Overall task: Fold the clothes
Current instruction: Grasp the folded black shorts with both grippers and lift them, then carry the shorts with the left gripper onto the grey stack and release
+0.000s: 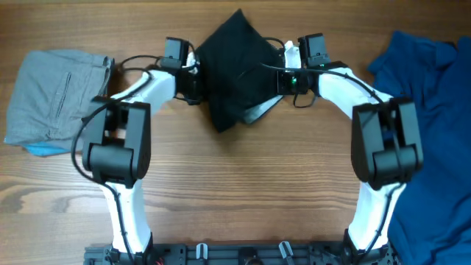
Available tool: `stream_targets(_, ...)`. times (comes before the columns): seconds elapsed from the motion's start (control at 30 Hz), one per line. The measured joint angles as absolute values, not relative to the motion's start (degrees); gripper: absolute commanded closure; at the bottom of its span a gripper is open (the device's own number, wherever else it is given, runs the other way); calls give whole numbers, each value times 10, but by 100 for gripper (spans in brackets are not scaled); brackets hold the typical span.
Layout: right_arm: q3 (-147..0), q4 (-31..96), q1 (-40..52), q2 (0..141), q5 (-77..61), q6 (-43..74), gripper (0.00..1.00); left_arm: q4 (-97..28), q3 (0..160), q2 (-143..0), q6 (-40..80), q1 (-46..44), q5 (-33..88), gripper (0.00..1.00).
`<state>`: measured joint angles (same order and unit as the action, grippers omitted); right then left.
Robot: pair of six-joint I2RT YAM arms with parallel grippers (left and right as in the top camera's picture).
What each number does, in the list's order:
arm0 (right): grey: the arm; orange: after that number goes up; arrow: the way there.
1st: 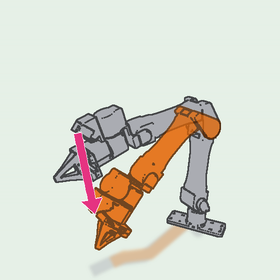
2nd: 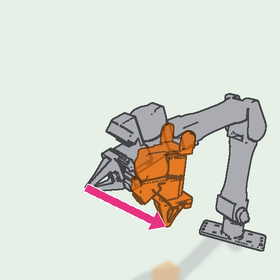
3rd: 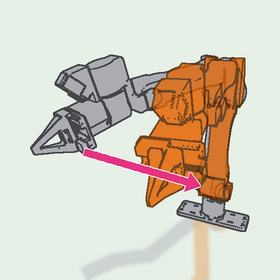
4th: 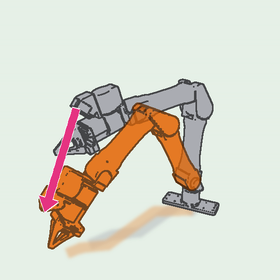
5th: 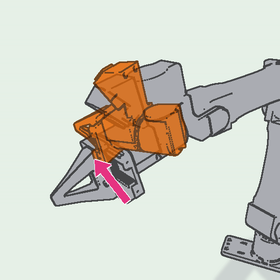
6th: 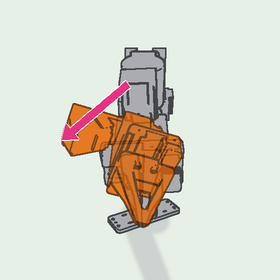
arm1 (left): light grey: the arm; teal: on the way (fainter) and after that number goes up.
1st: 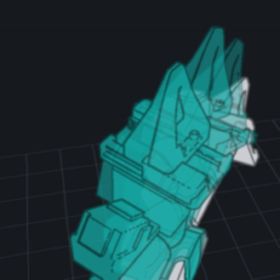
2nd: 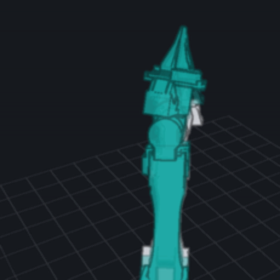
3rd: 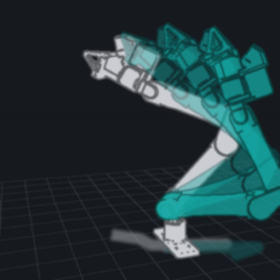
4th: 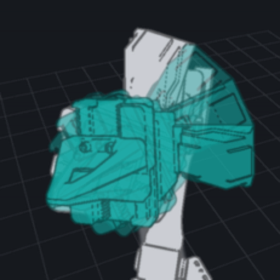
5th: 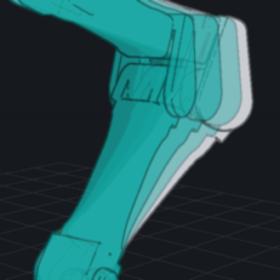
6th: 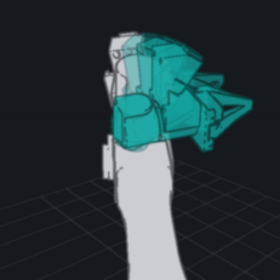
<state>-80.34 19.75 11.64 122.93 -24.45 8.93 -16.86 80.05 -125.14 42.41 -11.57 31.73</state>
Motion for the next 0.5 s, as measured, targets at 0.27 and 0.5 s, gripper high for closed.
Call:
stream_targets(0.27,-791,218,93,1024,-256,85,84,-296,981,-1106,321,24,305,96)
stream_targets(0.5,-791,230,93,1020,-257,85,86,-261,1000,-1087,304,127,276,96)
